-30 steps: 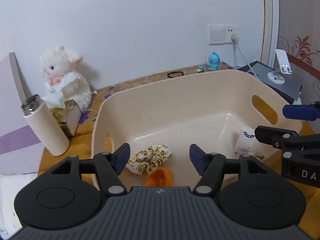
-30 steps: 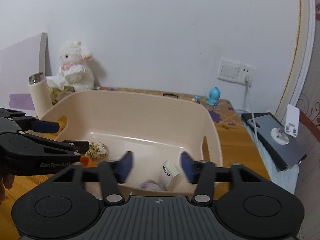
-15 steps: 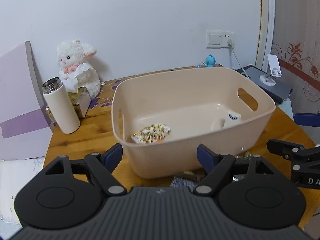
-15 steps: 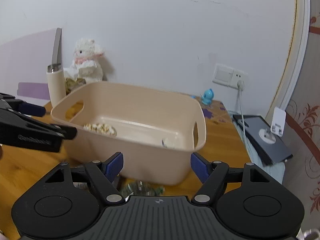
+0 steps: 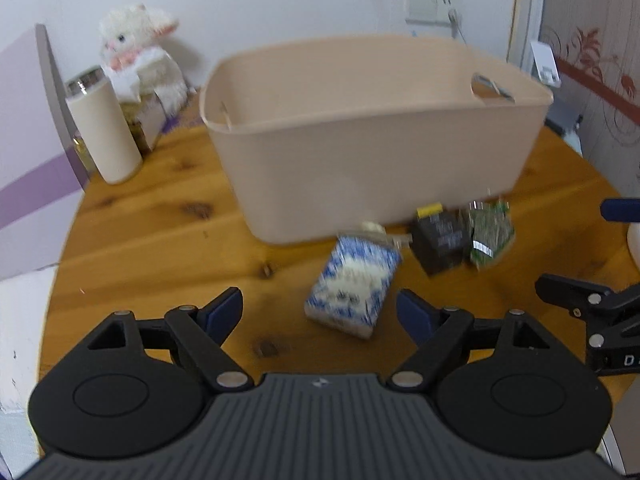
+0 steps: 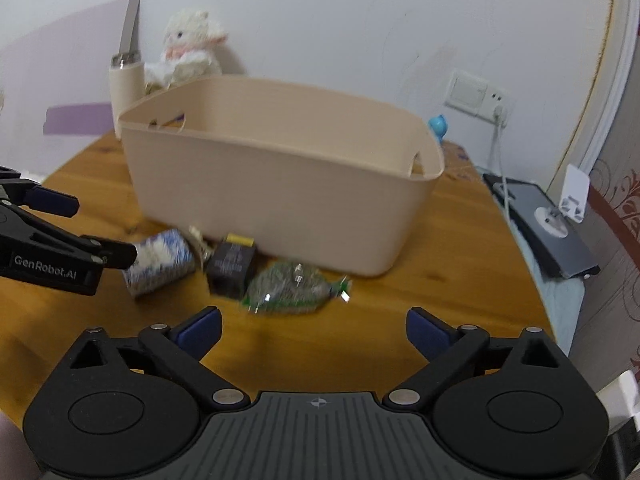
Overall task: Organize objects
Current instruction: 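Grasp the blue-and-white box with the left tool while the right tool grasps the green tea bag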
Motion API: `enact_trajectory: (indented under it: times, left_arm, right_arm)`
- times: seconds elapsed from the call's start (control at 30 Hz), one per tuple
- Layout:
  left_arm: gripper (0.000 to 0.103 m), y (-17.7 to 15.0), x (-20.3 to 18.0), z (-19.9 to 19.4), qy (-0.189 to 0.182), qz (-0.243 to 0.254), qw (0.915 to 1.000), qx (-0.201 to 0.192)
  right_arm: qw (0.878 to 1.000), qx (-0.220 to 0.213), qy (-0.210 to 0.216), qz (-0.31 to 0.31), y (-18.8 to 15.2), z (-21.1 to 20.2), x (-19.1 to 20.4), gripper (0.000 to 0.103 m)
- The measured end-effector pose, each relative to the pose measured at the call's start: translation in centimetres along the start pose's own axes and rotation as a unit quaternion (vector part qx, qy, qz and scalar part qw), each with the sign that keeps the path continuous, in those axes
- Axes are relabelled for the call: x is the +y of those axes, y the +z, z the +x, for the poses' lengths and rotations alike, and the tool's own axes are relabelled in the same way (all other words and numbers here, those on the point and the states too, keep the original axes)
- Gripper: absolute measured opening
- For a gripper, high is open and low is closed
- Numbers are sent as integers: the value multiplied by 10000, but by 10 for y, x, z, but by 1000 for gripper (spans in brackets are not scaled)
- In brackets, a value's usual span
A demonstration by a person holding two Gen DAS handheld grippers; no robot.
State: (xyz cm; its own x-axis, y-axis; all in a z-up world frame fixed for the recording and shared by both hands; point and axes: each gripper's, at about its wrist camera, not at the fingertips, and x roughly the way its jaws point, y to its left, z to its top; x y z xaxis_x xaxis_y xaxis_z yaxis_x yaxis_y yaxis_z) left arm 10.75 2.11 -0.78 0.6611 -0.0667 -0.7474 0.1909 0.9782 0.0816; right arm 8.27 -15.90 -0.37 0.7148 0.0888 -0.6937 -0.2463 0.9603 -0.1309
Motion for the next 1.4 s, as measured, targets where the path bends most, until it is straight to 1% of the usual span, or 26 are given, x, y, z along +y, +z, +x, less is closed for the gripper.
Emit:
enact_trajectory:
  times: [0.23, 0.27, 0.43, 0.5, 0.63, 0.8, 0.87, 0.93, 0.97, 1.0, 1.03, 1.07, 1.1, 1.13, 1.17, 1.23, 1.27, 1.3, 1.4]
  left_arm:
    - [85, -15, -4, 25, 6, 54, 9997, 246]
    - [85, -15, -3, 28, -8, 26, 9996, 268]
    - [91, -13, 9, 40, -211, -313, 9990, 253]
    - [93, -12, 11, 43, -192, -360, 9990, 201]
    - [100, -9, 14, 52, -161, -336, 9993, 90]
    - [100, -3, 18, 60, -190, -300, 9994, -36]
    - [100, -2, 20, 63, -201, -291, 9994, -64]
    - [99, -1, 21, 64, -217, -288, 9993, -103]
    - [99, -1, 21, 65, -231, -295, 9992, -118]
    - [98, -1, 22, 65, -225, -295, 9992, -129]
    - [94, -1, 22, 64, -216, -291, 9992, -143]
    - [91, -1, 22, 63, -205, -288, 9992, -169]
    - [85, -1, 23, 61, -209, -290, 9992, -185]
    - [76, -1, 23, 60, -212, -293, 9992, -192]
    - [72, -1, 24, 58, -227, -300, 9991, -193]
    - [55, -3, 25, 55, -246, -335, 9989, -205]
    - [50, -4, 26, 53, -241, -356, 9988, -220]
    - [48, -5, 27, 52, -238, -375, 9988, -227]
    - [48, -9, 31, 47, -318, -426, 9984, -207]
  right_arm:
    - [9996, 294, 30, -2, -12, 24, 2, 103]
    - [9995, 324, 36, -1, -13, 26, 2, 103]
    - [9993, 380, 47, -41, -14, 42, 2, 103]
    - [9994, 336, 56, -51, -13, 49, 2, 103]
    - [9999, 51, 98, -78, -10, 62, 2, 103]
    - [9999, -123, 23, -16, -1, 76, 1, 103]
    - [9998, -165, 64, -30, 2, 79, 1, 103]
    - [9997, -246, 45, -42, 2, 81, 2, 102]
    - [9996, -271, 41, -29, 2, 82, 1, 98]
    - [9995, -300, 100, 27, 2, 81, 0, 88]
    - [9993, -307, 179, 95, 2, 81, -1, 81]
    - [9991, -304, 253, 170, 2, 80, -2, 71]
    - [9988, -297, 311, 236, 1, 79, -5, 62]
    - [9989, -293, 281, 242, 1, 78, -5, 62]
    - [9990, -300, 256, 214, 0, 77, -5, 61]
    - [9990, -312, 259, 174, -2, 74, -5, 61]
    - [9990, -302, 265, 173, -3, 72, -6, 60]
    - [9991, -287, 263, 157, -5, 69, -6, 60]
    - [9992, -295, 241, 75, -9, 59, -4, 60]
